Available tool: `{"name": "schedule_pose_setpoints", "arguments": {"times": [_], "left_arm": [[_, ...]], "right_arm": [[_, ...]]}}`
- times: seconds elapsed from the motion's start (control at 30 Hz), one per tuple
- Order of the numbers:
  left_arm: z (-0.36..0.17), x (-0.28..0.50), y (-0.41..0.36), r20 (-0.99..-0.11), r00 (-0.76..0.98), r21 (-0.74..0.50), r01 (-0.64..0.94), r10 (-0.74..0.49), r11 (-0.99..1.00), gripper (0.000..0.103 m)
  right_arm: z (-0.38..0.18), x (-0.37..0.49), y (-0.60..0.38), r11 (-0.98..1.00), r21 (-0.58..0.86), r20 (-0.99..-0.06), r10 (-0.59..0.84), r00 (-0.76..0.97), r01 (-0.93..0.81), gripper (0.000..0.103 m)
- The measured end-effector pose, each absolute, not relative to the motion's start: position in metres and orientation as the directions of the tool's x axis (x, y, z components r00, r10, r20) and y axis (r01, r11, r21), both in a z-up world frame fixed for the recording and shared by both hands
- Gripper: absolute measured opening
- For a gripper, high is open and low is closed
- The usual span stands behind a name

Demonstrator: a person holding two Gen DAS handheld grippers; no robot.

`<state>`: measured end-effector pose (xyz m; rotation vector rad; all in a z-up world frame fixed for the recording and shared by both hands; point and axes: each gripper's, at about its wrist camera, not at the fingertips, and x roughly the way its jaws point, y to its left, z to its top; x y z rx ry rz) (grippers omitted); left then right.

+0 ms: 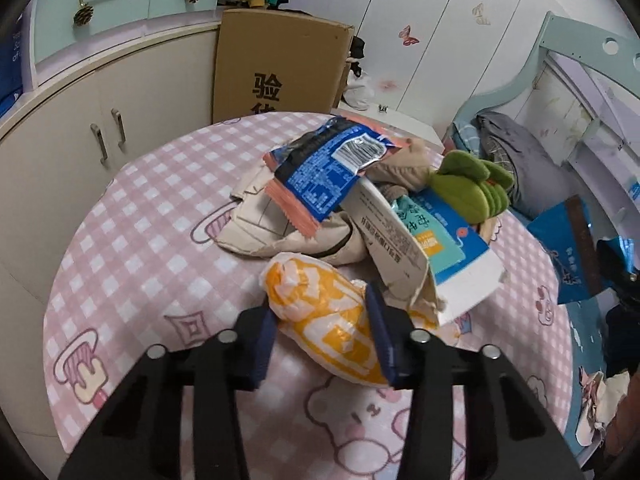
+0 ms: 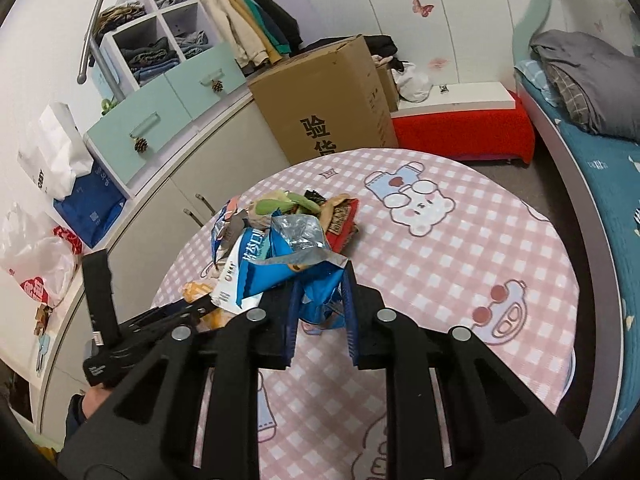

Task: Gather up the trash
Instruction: 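Grasp the blue snack wrapper with the right tool while the left tool grasps the yellow-orange bag, then carry both held items over the blue bin and open both tools to drop them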

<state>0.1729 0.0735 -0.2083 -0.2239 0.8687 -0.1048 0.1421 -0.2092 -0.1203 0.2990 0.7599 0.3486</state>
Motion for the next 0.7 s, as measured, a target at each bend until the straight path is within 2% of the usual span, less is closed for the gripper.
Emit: {"name": "schedule_pose_setpoints", "arguments": {"times": [0.23, 0.4, 0.53, 0.7], "left_arm": [[-0.192, 0.137, 0.088, -0.73, 0.667, -0.214, -0.014, -0.15, 0.977, 0.038], [-0.155, 0.113, 0.085, -0.677, 0.725, -0.173, 0.008, -0.125, 0.985, 0.038], [-0.124, 0.098, 0.059, -0.615, 0.772, -0.161, 0.075, -0.16, 0.984, 0.038], [-0.108, 0.105, 0.002, -0.585, 0.77, -0.15, 0.207, -0.255, 0.967, 0.038]], "right_arm": [[-0.119, 0.135, -0.229, 0.895, 0.407, -0.597, 0.413, 0.687, -0.185, 0.02], [-0.114, 0.127, -0.249, 0.888, 0.426, -0.572, 0.412, 0.709, -0.172, 0.02], [-0.108, 0.118, -0.273, 0.886, 0.439, -0.548, 0.397, 0.737, -0.151, 0.02], [-0.106, 0.108, -0.318, 0.886, 0.455, -0.527, 0.347, 0.776, -0.088, 0.02]]}}
